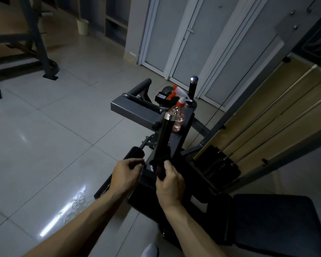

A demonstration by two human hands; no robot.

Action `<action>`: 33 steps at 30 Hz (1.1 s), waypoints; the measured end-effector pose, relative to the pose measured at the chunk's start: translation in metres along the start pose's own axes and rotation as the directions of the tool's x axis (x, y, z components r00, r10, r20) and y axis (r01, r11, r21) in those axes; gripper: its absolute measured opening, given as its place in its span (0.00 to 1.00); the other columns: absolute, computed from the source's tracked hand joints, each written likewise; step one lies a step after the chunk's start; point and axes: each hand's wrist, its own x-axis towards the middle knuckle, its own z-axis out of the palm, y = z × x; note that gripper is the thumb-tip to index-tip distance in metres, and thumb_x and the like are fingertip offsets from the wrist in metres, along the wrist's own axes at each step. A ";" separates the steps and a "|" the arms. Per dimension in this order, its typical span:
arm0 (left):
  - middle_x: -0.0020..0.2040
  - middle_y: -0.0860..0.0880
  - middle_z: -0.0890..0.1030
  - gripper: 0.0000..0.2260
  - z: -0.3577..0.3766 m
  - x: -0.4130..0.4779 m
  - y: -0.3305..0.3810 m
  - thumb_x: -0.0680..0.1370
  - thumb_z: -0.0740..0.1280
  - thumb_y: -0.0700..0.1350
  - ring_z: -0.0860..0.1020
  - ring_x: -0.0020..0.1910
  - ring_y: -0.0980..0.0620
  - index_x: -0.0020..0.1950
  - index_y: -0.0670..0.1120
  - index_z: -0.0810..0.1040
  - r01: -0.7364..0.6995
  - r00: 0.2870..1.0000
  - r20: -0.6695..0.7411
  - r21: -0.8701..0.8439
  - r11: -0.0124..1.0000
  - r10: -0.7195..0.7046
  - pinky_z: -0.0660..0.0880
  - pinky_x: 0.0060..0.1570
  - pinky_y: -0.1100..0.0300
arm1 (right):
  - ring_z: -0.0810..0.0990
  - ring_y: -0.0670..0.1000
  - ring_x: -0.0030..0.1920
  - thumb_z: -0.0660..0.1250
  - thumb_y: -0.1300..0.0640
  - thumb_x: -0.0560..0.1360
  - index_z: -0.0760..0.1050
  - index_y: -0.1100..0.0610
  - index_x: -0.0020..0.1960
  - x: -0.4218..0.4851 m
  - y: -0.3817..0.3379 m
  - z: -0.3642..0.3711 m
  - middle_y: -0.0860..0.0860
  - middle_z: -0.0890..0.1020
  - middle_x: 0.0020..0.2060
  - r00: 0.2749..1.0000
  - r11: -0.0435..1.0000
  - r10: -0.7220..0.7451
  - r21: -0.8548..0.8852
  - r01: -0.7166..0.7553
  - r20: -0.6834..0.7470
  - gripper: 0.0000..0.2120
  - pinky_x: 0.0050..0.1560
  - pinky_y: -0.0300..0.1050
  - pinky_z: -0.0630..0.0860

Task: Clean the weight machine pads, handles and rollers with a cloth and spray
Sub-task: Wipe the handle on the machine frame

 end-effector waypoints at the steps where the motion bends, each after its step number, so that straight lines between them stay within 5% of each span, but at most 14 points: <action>1: 0.53 0.58 0.85 0.10 -0.001 -0.003 0.002 0.81 0.69 0.41 0.81 0.54 0.62 0.58 0.50 0.86 -0.001 1.000 0.009 -0.009 1.000 0.001 0.78 0.63 0.57 | 0.86 0.52 0.50 0.73 0.58 0.76 0.80 0.53 0.55 -0.001 0.001 -0.010 0.49 0.86 0.49 1.000 1.000 -0.007 -0.012 0.008 0.010 0.08 0.45 0.38 0.77; 4: 0.52 0.61 0.84 0.10 -0.001 -0.006 0.006 0.80 0.69 0.41 0.81 0.54 0.64 0.58 0.50 0.86 -0.011 1.000 0.021 -0.034 0.999 0.012 0.77 0.62 0.60 | 0.83 0.49 0.56 0.73 0.62 0.76 0.82 0.57 0.59 0.015 -0.007 -0.044 0.50 0.84 0.54 0.982 0.986 -0.057 0.143 0.084 -0.182 0.12 0.53 0.42 0.82; 7: 0.51 0.61 0.85 0.11 -0.003 -0.010 0.010 0.80 0.68 0.41 0.81 0.53 0.65 0.57 0.50 0.87 -0.016 1.000 0.002 -0.046 0.999 0.016 0.78 0.61 0.60 | 0.75 0.54 0.71 0.70 0.63 0.78 0.81 0.61 0.62 0.058 -0.041 -0.057 0.56 0.78 0.67 0.879 0.918 -0.321 0.111 0.380 -0.351 0.13 0.70 0.47 0.75; 11: 0.52 0.59 0.86 0.10 -0.013 -0.017 0.014 0.79 0.68 0.41 0.82 0.53 0.63 0.56 0.51 0.87 -0.031 0.999 -0.010 -0.063 0.998 0.031 0.79 0.62 0.55 | 0.56 0.58 0.82 0.75 0.62 0.71 0.80 0.60 0.65 0.073 -0.035 -0.027 0.56 0.74 0.74 0.766 0.701 -0.636 -0.345 0.625 0.094 0.22 0.80 0.66 0.54; 15: 0.54 0.57 0.86 0.10 -0.034 -0.020 0.006 0.80 0.69 0.41 0.83 0.55 0.59 0.57 0.52 0.87 -0.017 0.999 -0.039 -0.028 0.999 0.016 0.78 0.64 0.51 | 0.64 0.58 0.79 0.65 0.65 0.74 0.82 0.60 0.64 0.028 0.006 -0.008 0.57 0.78 0.71 0.651 0.545 -0.724 -0.390 0.742 0.227 0.19 0.80 0.66 0.50; 18: 0.50 0.57 0.87 0.08 -0.041 -0.022 0.009 0.80 0.70 0.42 0.83 0.52 0.60 0.53 0.52 0.87 0.010 1.000 -0.005 -0.029 1.000 -0.010 0.80 0.60 0.53 | 0.64 0.56 0.80 0.69 0.64 0.73 0.81 0.59 0.64 0.004 0.025 -0.013 0.55 0.79 0.70 0.624 0.529 -0.717 -0.339 0.778 0.311 0.20 0.81 0.66 0.49; 22: 0.38 0.53 0.86 0.09 -0.031 -0.033 0.039 0.81 0.69 0.49 0.84 0.39 0.57 0.44 0.49 0.87 0.029 0.984 0.178 -0.102 0.994 -0.011 0.80 0.42 0.58 | 0.75 0.53 0.70 0.76 0.58 0.73 0.79 0.55 0.65 0.006 0.028 -0.049 0.50 0.83 0.61 0.786 0.782 -0.594 -0.103 0.614 0.172 0.20 0.74 0.61 0.68; 24: 0.39 0.49 0.87 0.17 -0.015 -0.038 0.055 0.80 0.68 0.60 0.86 0.42 0.49 0.45 0.48 0.87 0.077 0.949 0.315 -0.163 0.984 -0.022 0.83 0.45 0.50 | 0.80 0.47 0.57 0.75 0.54 0.75 0.75 0.51 0.64 0.008 0.017 -0.078 0.48 0.82 0.55 0.908 0.912 -0.408 0.077 0.402 0.091 0.19 0.58 0.49 0.80; 26: 0.45 0.49 0.86 0.29 0.000 -0.045 0.075 0.71 0.66 0.75 0.85 0.50 0.43 0.52 0.52 0.86 0.056 0.919 0.395 -0.145 0.988 0.006 0.82 0.52 0.45 | 0.81 0.43 0.48 0.76 0.55 0.74 0.72 0.51 0.60 0.013 0.008 -0.105 0.43 0.80 0.49 0.979 0.945 -0.205 0.261 0.197 0.002 0.18 0.45 0.40 0.80; 29: 0.60 0.45 0.84 0.36 0.037 -0.051 0.103 0.72 0.63 0.77 0.82 0.61 0.44 0.67 0.51 0.81 0.228 0.764 0.645 -0.273 0.935 0.002 0.76 0.66 0.43 | 0.80 0.43 0.46 0.76 0.52 0.70 0.68 0.49 0.57 0.022 0.008 -0.141 0.42 0.77 0.47 1.000 0.932 -0.025 0.362 0.026 -0.008 0.22 0.41 0.41 0.79; 33: 0.49 0.59 0.84 0.30 0.098 -0.002 0.060 0.70 0.70 0.73 0.83 0.45 0.60 0.66 0.59 0.80 0.301 0.813 0.572 -0.576 0.760 0.112 0.74 0.49 0.44 | 0.79 0.46 0.57 0.78 0.57 0.66 0.65 0.43 0.64 0.041 0.020 -0.148 0.43 0.77 0.56 0.969 0.965 0.017 0.251 -0.080 0.245 0.32 0.54 0.45 0.81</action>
